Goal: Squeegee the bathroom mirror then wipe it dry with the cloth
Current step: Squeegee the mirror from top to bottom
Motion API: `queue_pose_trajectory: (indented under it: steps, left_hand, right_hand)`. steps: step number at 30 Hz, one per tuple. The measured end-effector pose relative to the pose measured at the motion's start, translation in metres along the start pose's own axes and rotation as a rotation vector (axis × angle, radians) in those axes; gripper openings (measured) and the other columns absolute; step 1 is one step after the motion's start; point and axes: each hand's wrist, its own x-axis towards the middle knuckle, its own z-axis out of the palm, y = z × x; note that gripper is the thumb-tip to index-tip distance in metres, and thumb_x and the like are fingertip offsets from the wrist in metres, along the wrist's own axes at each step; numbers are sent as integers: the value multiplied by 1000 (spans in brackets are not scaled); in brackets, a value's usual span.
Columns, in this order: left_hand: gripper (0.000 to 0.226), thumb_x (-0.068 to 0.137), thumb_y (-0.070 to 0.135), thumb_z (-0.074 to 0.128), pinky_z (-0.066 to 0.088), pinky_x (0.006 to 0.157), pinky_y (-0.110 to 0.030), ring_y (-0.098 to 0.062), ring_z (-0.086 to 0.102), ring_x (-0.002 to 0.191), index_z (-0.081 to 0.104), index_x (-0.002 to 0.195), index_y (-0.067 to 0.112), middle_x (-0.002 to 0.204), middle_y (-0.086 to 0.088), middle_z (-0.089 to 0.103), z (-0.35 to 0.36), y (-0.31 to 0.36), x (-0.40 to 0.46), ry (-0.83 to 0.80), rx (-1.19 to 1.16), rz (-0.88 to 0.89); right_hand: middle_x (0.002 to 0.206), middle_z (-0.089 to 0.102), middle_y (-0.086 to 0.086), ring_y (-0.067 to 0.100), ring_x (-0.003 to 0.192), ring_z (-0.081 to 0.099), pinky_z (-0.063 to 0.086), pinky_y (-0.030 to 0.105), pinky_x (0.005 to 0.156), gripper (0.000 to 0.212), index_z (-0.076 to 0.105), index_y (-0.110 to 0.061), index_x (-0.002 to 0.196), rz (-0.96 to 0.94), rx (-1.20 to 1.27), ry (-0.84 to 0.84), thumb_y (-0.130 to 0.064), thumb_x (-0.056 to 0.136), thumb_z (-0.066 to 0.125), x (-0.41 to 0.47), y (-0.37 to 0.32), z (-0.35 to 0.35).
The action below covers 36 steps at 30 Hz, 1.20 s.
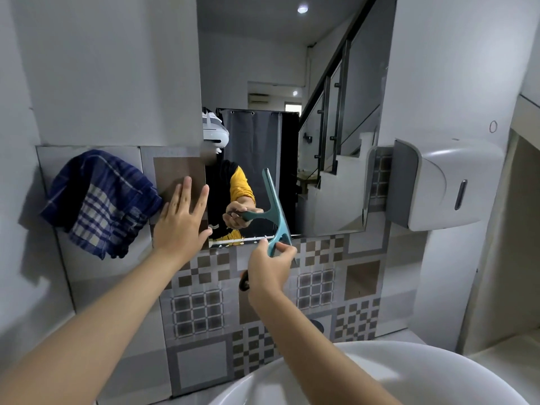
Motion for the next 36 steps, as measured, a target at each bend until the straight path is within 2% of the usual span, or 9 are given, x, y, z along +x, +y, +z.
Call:
queue_pose_trajectory:
  steps: [7,10,13,17,21,23,25,32,36]
  left_hand:
    - [100,75,36,72,21,111,-51,-31,-1,143,4,147,21,156,-10,-11,2,-12,-11,-44,36,15]
    - [103,74,35,74,20,112,-47,-29,-2,144,3,148,18,156,-9,-13,3,-17,-14,-66,77,22]
    - [104,74,34,73,21,113,-45,-27,-3,144,3,147,14,156,-9,-11,1,-21,-15,-72,98,27]
    - [103,73,31,75,30,110,-42,-26,2,144,7,147,9,156,-9,-5,-1,-26,-21,-80,104,36]
    - [103,67,25,80,31,110,-44,-28,10,143,16,144,3,156,-12,6,0,-30,-25,-89,92,52]
    - [103,68,23,79,29,112,-43,-27,9,143,13,144,1,156,-12,5,0,-33,-25,-96,89,65]
    - [103,71,23,77,28,113,-42,-26,7,144,9,145,2,156,-11,2,0,-36,-26,-105,83,70]
    - [102,68,16,78,33,110,-46,-28,12,143,12,144,0,156,-13,7,2,-41,-29,-99,75,100]
    - [98,66,-1,77,39,105,-44,-30,20,141,17,143,-2,154,-16,15,4,-44,-29,-73,86,112]
  right_hand:
    - [103,56,8,13,74,58,47,25,58,18,39,-19,108,10,34,-13,-22,95,52,-21,7,26]
    - [93,55,3,12,72,58,48,23,57,17,39,-21,105,-5,6,-50,-21,95,52,-29,14,28]
    - [88,59,5,11,65,57,48,22,53,17,39,-24,101,-45,-43,-79,-21,94,55,-35,24,26]
    - [81,59,5,11,59,54,47,22,52,16,43,-23,99,-120,-109,-101,-21,92,57,-40,40,23]
    - [74,57,2,8,53,50,43,17,47,15,47,-22,99,-196,-157,-118,-19,91,59,-40,54,15]
    - [68,54,0,7,50,47,40,13,45,15,49,-20,101,-256,-216,-129,-18,90,60,-39,62,8]
    - [63,53,0,9,48,46,40,16,45,15,50,-21,100,-307,-278,-148,-18,90,61,-36,69,-1]
    - [64,53,-6,2,42,45,41,13,45,16,52,-20,99,-394,-401,-186,-16,89,64,-29,78,-24]
    - [67,53,-7,-3,42,47,41,12,43,16,52,-19,97,-407,-429,-203,-14,89,65,-28,79,-31]
